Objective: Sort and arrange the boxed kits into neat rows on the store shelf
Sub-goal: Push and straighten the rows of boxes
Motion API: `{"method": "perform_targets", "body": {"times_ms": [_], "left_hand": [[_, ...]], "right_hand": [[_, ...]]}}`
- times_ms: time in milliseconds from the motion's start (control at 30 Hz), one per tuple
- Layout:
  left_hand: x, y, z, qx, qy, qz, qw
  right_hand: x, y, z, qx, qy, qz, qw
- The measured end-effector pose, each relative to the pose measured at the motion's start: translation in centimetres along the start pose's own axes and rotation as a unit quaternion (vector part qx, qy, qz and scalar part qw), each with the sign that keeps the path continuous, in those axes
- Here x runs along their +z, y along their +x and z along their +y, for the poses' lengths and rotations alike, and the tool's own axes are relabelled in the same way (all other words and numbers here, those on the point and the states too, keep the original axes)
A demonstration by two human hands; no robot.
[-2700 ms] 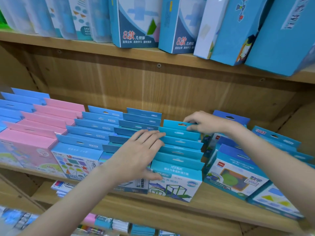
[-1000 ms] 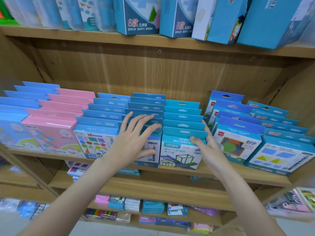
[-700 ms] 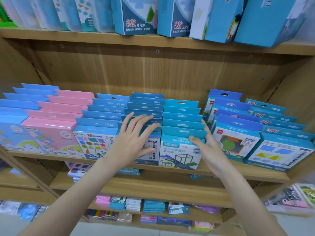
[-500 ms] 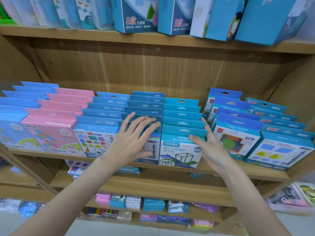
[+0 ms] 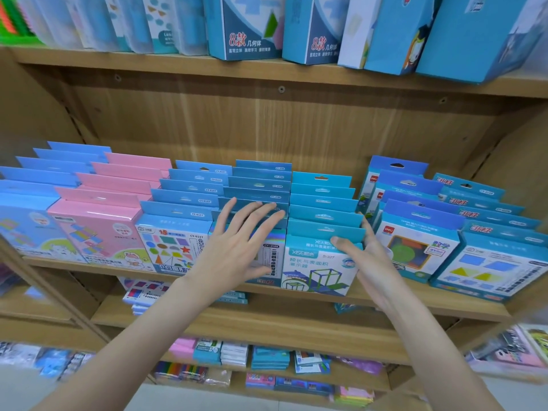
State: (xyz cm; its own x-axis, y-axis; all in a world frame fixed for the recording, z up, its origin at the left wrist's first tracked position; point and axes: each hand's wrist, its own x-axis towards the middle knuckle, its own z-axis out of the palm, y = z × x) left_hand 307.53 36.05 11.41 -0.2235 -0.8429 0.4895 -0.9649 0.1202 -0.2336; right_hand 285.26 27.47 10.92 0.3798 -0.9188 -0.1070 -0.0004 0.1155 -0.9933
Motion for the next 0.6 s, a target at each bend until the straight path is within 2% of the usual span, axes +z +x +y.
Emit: {"method": "perform_targets", "body": {"times_ms": [200,300,433,600], "left_hand": [[-0.1,-0.9,0.1,-0.032,-0.003,-0.001,0.999],[-0.1,-0.9,0.5,-0.041,-0.02,0.008,0.999],[-0.3,-0.4,1.7,-0.025,-0.049,0.028,0.998],[-0.6,1.7,3.9,0.001,-0.071,0.055,0.996]], "right_hand": [[0.7,-0.7,-0.1,-0.011,-0.023,0.002,1.0],[0.9,-0.9,-0.2,-0.022,-0.033,0.027,0.999],[1.0,-1.7,-0.6,-0.067,-0.103,0.091,0.988],[-1.1,-2.6,-1.8,-0.115,-0.148,0.098,0.977]]}}
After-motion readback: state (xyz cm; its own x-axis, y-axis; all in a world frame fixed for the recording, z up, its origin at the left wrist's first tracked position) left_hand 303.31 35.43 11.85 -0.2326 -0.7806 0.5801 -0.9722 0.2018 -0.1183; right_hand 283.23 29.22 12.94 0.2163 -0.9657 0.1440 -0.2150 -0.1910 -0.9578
